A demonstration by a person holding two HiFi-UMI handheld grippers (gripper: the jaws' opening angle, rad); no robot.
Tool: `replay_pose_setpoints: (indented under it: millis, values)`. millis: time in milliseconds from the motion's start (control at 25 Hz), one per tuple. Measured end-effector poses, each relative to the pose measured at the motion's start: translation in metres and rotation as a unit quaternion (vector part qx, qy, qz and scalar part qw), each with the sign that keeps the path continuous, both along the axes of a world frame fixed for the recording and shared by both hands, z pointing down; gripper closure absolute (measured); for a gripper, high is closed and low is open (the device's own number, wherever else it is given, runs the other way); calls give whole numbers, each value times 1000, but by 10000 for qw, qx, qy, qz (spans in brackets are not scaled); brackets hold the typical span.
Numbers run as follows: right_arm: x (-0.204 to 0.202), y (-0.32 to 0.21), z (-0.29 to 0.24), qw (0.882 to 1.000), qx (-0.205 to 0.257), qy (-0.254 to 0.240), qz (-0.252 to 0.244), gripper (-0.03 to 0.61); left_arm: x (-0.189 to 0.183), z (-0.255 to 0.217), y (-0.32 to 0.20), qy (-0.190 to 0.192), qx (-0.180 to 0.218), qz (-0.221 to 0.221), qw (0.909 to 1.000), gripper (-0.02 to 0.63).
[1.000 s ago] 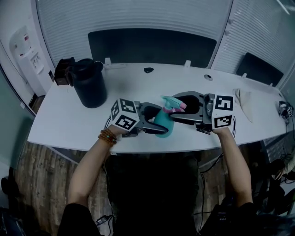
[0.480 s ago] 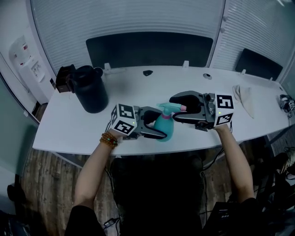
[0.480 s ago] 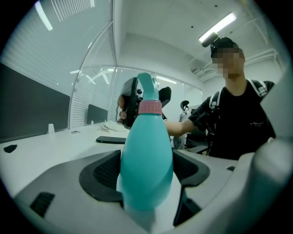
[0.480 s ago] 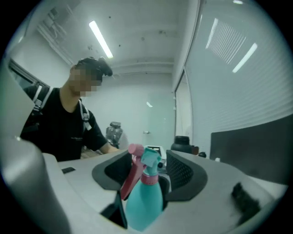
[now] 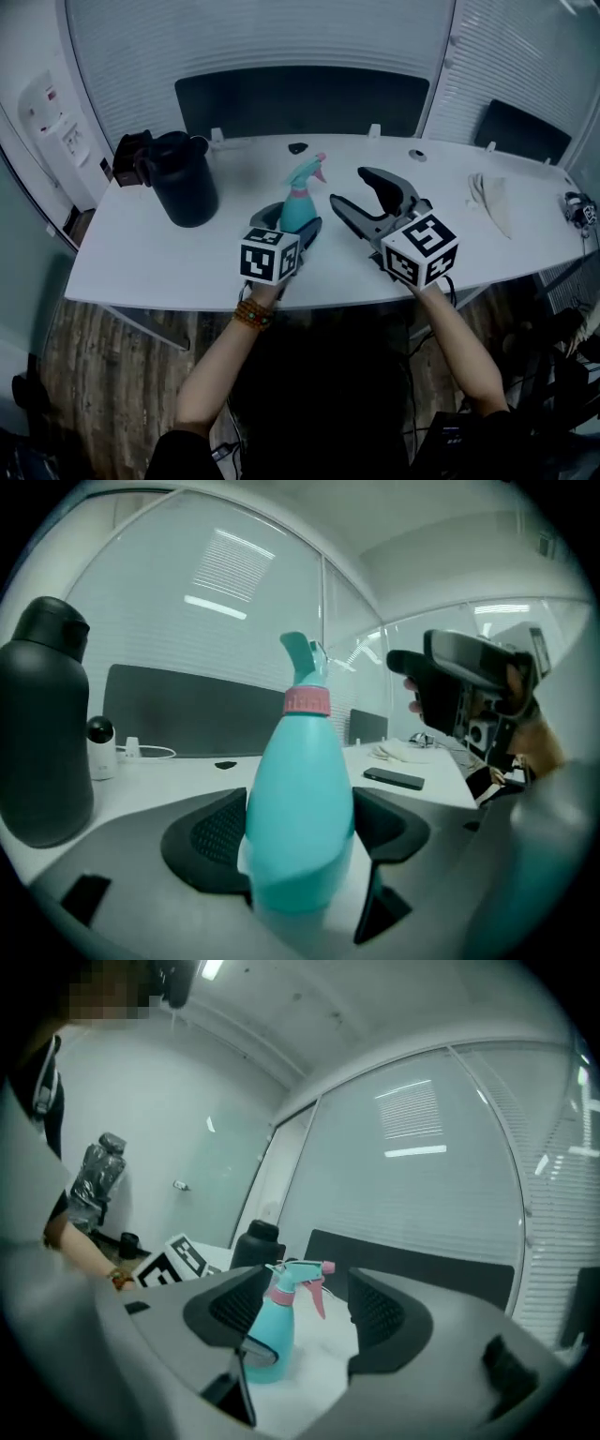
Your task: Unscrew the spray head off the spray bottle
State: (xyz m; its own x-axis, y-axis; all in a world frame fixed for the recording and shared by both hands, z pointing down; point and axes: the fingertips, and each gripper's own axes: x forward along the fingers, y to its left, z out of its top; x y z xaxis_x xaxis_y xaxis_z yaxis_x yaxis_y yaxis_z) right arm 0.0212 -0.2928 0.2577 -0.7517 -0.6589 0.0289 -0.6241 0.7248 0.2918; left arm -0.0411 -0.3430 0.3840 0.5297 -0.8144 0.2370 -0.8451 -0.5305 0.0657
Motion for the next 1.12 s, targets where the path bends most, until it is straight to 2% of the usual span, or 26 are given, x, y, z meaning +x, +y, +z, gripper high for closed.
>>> replay_pose_setpoints:
  millis: [80,160,320,600,640,680,720,840,960,1040,1120]
  values:
    - [-22,-10,10,9996,1,263,119,275,4,-1,1,-6,38,-286,9996,264]
    - [-39,-18,18,9992,-185,350,76,240,10,-2,2,-1,55,-370,9993,264]
    - [-60,-31,32,9977,-598,328,42,236,16,0,3,-17,-12,-290,9996,264]
    - [-77,-47,41,9963,-574,633,101,241,24,0,2,-24,3,-129,9999,264]
    - [-76,-48,41,9962,-552,673,89,276,25,0,3,-26,4,-87,10000,264]
    - [-74,-48,40,9962,-537,683,78,378,27,0,3,-26,3,-34,10000,264]
    - [-71,-48,40,9963,-559,653,41,436,29,0,4,-26,-1,33,10000,264]
    - [-65,-45,39,9956,-747,519,-207,449,35,0,7,-21,-9,345,9994,264]
    - [-59,-39,39,9927,-899,543,-588,456,46,0,14,-10,-14,908,9959,264]
    - [-54,-30,40,9886,-1005,556,-968,457,53,1,22,-8,-27,1446,9895,264]
    - [-50,-20,40,9829,-1090,555,-1376,457,59,1,32,-5,-40,2050,9788,264]
